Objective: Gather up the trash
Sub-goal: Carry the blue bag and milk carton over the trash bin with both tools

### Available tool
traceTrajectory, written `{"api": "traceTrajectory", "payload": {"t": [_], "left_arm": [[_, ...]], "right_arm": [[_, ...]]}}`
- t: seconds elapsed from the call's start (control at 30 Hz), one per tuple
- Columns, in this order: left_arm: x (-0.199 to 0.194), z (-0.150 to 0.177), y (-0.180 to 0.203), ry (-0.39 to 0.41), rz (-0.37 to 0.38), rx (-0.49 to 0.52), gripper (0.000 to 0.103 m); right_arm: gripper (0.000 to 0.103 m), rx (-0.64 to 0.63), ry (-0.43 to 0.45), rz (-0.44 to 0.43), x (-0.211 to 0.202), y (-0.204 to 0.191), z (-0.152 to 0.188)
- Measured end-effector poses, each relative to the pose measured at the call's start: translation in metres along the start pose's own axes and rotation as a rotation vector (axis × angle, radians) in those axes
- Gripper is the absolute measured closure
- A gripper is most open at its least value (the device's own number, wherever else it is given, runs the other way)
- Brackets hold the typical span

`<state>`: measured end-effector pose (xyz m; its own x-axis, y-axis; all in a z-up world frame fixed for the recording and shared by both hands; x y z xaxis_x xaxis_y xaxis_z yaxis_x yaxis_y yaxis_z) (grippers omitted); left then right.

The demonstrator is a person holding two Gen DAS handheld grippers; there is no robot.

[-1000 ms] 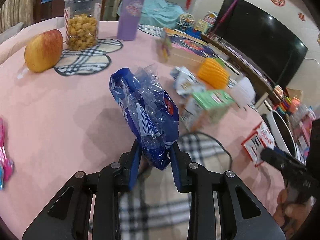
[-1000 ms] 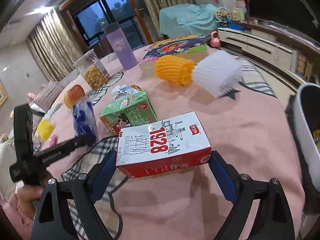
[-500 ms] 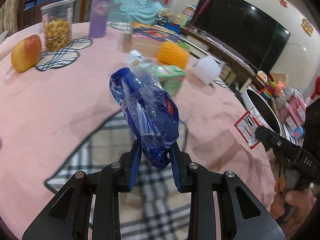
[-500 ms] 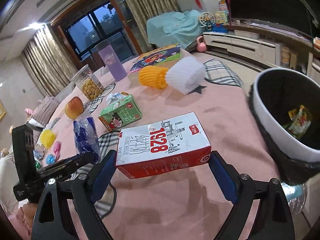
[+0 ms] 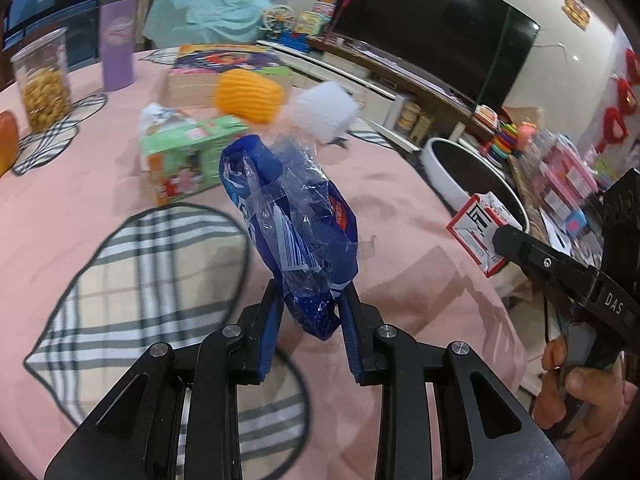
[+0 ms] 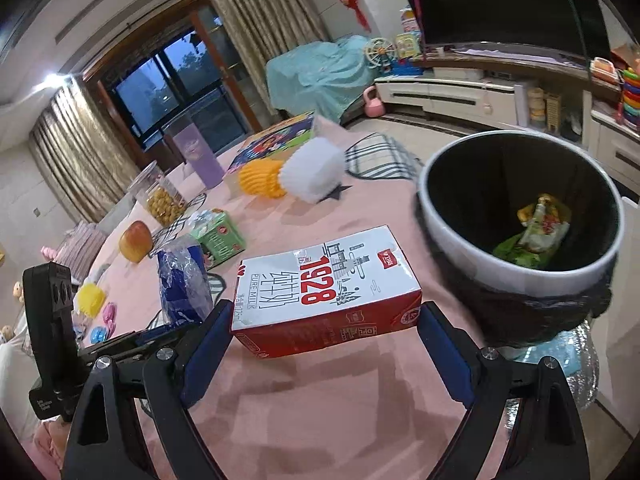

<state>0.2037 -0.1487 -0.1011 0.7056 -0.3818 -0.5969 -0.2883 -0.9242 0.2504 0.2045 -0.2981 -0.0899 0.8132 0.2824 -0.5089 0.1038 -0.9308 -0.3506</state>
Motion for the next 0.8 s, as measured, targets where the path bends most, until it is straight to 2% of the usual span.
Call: {"api": "traceTrajectory", "payload": {"t": [0.43, 0.8], "left_arm": [[0.019, -0.005, 0.054, -0.029, 0.08, 0.064, 0.076], [0.036, -0.014, 0.094, -0.04, 0.117, 0.12, 0.076]], "right_arm": [[0.011, 0.048, 0.06, 0.082, -0.034, 0.053, -0.017], [0.011, 0.059, 0.079, 0.122, -0.044, 0.082, -0.031]]}}
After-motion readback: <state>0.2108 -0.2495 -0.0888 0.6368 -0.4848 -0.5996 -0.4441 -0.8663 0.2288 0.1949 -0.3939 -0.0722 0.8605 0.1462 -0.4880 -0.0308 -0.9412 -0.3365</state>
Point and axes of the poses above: each gripper's, at about its wrist camera, not at the fingertips, and x roughly the way its jaws point, y to its right, z to its underside, the point moved 7 cm from there along x, roughly the way its jaws point, and after that the axes turned 11 degrees about y, right-handed, at the moved point
